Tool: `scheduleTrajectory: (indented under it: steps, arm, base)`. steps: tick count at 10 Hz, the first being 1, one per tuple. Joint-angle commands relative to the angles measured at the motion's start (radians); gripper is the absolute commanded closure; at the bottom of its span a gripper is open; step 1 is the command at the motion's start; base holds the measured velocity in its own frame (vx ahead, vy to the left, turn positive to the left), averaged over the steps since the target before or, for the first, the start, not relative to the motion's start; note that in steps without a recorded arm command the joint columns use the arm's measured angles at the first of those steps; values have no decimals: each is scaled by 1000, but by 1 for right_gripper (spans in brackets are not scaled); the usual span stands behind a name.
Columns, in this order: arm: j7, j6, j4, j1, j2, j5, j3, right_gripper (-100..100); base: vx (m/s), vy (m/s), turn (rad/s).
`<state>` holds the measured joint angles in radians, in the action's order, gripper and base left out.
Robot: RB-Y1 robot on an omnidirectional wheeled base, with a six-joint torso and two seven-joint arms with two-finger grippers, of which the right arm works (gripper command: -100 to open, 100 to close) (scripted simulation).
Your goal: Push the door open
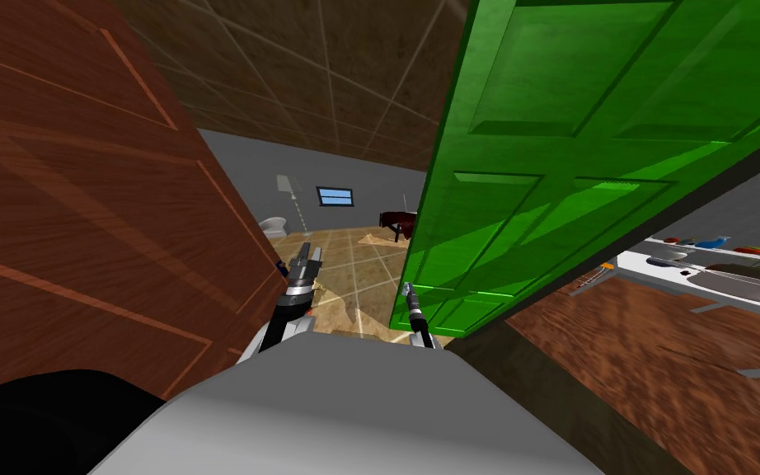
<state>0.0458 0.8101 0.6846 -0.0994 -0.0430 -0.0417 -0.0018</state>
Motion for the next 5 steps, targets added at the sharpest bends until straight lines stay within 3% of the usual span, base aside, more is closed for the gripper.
scheduleTrajectory:
  steps: [1,2,5]
  arm:
    - [0,0,0,0,0,0,0,-100]
    - [0,0,0,0,0,0,0,100]
    - [0,0,0,0,0,0,0,100]
  base:
    - [73,17,-2]
    - [-16,-1,-5]
    - [-19,-5,7]
